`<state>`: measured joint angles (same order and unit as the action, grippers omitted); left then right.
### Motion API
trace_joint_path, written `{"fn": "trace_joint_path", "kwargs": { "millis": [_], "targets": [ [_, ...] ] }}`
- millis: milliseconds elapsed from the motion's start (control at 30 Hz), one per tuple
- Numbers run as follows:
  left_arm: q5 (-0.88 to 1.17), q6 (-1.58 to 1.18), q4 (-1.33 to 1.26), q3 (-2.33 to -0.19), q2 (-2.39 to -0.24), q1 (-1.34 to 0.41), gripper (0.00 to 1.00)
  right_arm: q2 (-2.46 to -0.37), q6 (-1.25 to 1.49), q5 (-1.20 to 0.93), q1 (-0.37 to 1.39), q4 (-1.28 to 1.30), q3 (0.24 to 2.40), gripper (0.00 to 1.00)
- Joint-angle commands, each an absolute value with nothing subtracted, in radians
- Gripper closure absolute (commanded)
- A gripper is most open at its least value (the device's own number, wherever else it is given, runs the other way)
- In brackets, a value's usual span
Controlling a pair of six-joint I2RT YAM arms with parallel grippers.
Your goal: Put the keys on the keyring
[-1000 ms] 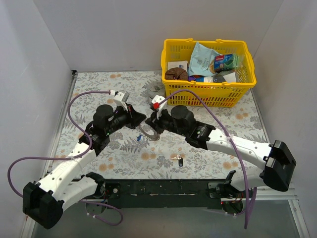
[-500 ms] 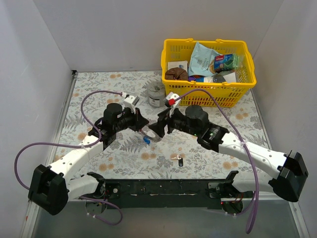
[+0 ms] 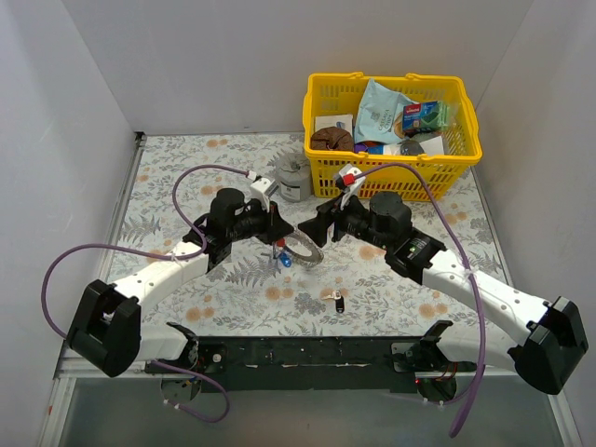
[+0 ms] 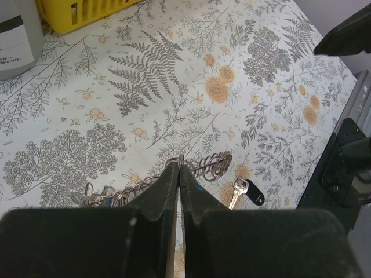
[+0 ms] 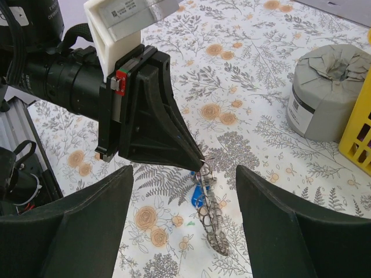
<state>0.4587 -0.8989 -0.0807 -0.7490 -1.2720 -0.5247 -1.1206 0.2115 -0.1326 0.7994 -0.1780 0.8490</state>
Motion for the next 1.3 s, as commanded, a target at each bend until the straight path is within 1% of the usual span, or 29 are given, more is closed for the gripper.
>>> {"fn": "trace_joint_path", "kwargs": {
  "millis": [0,167,333,533,733,967,1067,1267],
  "targets": [
    [0.492,-0.847,-0.164,-0.759,-1.269,-0.534,1.0,-1.101,0.235,-0.155,0.796,-0.212,0.816,0.21],
    [0.495,-0.795,-0.106,-0.695,-1.289,-0.535,1.0,-1.118,0.238,-0.173,0.795,-0.21,0.805,0.21],
    [0.477,-0.792,-0.057,-0.626,-1.217,-0.535,1.0,-1.126,0.238,-0.179,0.793,-0.213,0.792,0.21],
    [0.474,-0.776,-0.055,-0.574,-1.147,-0.534,1.0,-1.157,0.238,-0.245,0.792,-0.252,0.782,0.24],
    [0.529,-0.724,-0.103,-0.542,-1.083,-0.534,1.0,-1.175,0.216,-0.353,0.79,-0.276,0.791,0.26],
    [0.545,-0.67,-0.158,-0.511,-0.99,-0.535,1.0,-1.184,0.196,-0.485,0.787,-0.282,0.822,0.26],
    [0.558,-0.67,-0.207,-0.483,-0.945,-0.534,1.0,-1.196,0.198,-0.534,0.785,-0.287,0.839,0.28],
    [0.584,-0.683,-0.317,-0.424,-0.848,-0.534,1.0,-1.223,0.218,-0.63,0.784,-0.313,0.871,0.34]
  ]
}}
